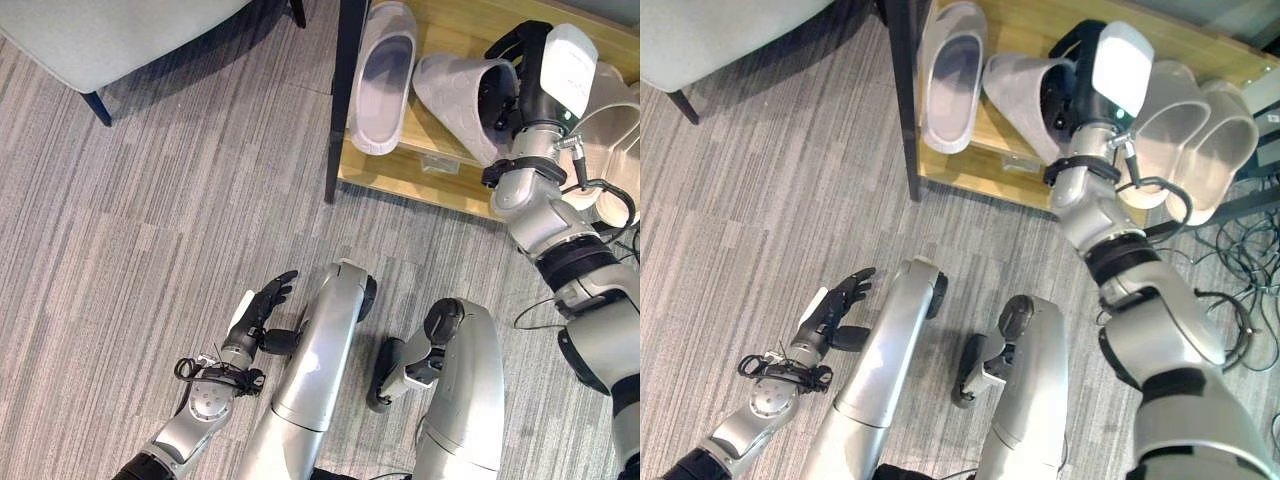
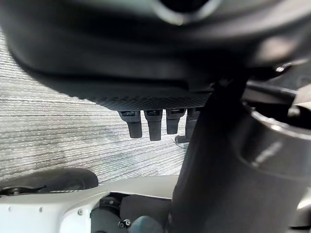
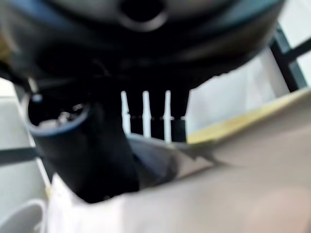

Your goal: Arrange the slippers neatly on the shoe rack.

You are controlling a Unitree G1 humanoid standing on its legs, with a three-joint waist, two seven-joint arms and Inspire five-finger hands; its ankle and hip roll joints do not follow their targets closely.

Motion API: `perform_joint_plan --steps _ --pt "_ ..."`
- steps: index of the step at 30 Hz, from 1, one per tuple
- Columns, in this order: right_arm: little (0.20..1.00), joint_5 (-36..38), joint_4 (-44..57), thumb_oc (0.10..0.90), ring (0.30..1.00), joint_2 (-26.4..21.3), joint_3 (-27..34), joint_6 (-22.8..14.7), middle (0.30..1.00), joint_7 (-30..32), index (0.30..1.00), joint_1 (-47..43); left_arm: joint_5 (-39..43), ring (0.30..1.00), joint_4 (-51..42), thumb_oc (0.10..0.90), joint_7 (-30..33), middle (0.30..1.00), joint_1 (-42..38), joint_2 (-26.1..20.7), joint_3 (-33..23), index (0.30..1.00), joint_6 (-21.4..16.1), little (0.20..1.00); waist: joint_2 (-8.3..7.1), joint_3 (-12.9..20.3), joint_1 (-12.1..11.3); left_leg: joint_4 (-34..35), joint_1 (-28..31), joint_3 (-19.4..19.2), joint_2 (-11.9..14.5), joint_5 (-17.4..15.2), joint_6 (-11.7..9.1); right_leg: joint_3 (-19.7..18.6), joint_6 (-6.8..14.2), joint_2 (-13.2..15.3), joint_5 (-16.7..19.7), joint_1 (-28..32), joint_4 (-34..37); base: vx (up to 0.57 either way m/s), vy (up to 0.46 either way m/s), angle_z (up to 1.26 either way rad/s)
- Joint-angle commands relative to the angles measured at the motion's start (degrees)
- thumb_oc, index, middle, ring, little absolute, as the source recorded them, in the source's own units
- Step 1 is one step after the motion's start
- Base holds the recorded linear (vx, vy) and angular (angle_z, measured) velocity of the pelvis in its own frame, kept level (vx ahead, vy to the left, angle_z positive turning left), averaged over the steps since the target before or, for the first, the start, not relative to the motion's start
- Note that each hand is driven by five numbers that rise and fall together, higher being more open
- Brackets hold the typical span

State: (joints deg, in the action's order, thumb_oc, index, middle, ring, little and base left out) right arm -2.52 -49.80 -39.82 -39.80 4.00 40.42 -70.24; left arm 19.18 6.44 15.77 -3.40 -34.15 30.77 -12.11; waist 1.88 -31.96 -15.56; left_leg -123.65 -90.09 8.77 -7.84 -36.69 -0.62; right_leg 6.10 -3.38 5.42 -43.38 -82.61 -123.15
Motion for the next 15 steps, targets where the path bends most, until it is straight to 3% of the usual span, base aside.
perform_joint_plan --steps 1,6,7,15 --pt "0.3 0.98 -0.03 0.4 0.3 -3.44 -1.63 -2.18 0.3 3.91 0.3 -12.41 0.74 0.9 -3.63 0.8 4.54 0.9 -7.52 2.24 2.48 0.9 -2.69 0.9 0.95 2.17 -2.5 -1.18 0.14 1.94 -1.39 -9.64 0.9 -1.05 -5.67 0.04 3.53 -1.64 -0.97 0.0 0.0 0.0" --pt "0.3 1.69 -3.57 0.4 0.3 -2.8 -4.58 -2.19 0.3 2.86 0.3 -14.77 1.23 0.9 -3.71 0.8 4.44 0.9 -7.65 1.81 3.21 0.9 -2.92 0.9 1.59 2.17 -3.07 -1.49 0.14 2.41 -1.51 -9.75 0.88 -0.67 -5.5 0.34 3.46 -1.47 -0.97 0.0 0.006 0.0" --pt "0.9 2.11 -4.28 0.8 0.9 -2.65 -5.01 -2.26 0.9 2.65 0.9 -15.09 1.38 0.9 -3.69 0.8 4.47 0.9 -7.74 1.72 3.35 0.9 -2.95 0.9 1.68 2.17 -3.25 -1.52 0.14 2.5 -1.44 -9.77 0.9 -0.55 -5.42 0.38 3.52 -1.47 -0.87 0.0 0.0 0.0" --pt "0.9 2.52 -1.91 0.8 0.9 -4.88 -6.26 -3.22 0.9 1.69 0.9 -15.31 1.6 0.9 -3.86 0.8 3.7 0.9 -7.02 1.23 3.15 0.9 -2.68 0.9 1.67 2.17 -3.48 -1.46 0.14 2.53 -1.35 -9.41 1.03 -0.15 -5.38 0.94 3.83 -1.06 -0.19 0.0 0.0 0.0"
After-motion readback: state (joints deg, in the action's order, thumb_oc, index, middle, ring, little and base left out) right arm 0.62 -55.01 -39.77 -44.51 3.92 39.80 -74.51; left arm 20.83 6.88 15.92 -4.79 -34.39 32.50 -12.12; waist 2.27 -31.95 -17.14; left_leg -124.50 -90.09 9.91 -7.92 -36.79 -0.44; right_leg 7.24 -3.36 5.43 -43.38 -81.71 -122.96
